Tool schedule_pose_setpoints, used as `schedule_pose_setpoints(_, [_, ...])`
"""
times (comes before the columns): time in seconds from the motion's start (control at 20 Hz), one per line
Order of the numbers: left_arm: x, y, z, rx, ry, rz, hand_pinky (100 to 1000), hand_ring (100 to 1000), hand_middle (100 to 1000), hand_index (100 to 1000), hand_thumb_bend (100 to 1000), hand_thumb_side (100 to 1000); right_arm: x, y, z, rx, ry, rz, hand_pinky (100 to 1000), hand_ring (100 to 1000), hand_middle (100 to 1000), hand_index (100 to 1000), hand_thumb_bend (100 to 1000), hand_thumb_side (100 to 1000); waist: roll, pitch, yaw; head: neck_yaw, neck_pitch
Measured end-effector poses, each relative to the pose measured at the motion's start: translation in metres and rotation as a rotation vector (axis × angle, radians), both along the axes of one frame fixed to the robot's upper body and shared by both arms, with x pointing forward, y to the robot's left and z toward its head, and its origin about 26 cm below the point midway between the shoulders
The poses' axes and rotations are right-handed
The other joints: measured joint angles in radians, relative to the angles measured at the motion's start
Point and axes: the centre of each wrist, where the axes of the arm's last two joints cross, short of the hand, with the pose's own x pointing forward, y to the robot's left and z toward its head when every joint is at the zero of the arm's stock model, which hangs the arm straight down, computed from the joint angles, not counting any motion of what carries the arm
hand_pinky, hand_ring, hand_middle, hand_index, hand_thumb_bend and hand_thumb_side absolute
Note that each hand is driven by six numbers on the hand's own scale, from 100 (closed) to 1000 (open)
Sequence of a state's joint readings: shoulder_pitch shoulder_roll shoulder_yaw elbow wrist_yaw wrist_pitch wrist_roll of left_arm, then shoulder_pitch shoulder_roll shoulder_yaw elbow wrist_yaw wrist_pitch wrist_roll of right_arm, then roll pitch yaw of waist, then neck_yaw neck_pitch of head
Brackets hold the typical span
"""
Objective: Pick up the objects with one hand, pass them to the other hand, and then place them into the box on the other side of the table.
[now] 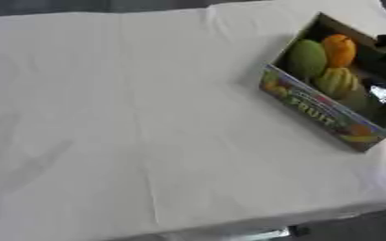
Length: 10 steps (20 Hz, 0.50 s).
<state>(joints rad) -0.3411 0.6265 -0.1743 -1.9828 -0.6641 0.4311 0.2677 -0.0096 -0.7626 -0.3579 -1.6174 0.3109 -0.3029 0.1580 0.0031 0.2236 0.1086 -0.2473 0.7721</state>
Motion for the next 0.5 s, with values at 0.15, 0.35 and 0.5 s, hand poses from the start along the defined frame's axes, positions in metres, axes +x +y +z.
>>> schedule_pose_setpoints(0.15, [0.000, 0.003, 0.001, -0.007, -0.023, 0.015, 664, 684, 642, 797, 772, 888, -0.008, 0.002, 0.007, 0.042, -0.066, -0.026, 783, 728, 783, 829, 100, 100, 0.000, 0.000, 0.000, 0.024, -0.001])
schedule_pose_setpoints(0.35, [0.000, 0.010, 0.005, -0.048, -0.158, 0.072, 681, 694, 666, 811, 784, 943, -0.024, 0.008, 0.028, 0.179, -0.251, -0.028, 821, 735, 786, 818, 100, 383, -0.006, -0.027, 0.002, 0.077, -0.049])
schedule_pose_setpoints(0.5, [0.000, 0.016, 0.010, -0.072, -0.274, 0.113, 686, 696, 678, 817, 681, 895, -0.043, 0.004, 0.040, 0.232, -0.325, -0.025, 842, 743, 794, 818, 100, 262, -0.024, -0.100, 0.008, 0.087, -0.061])
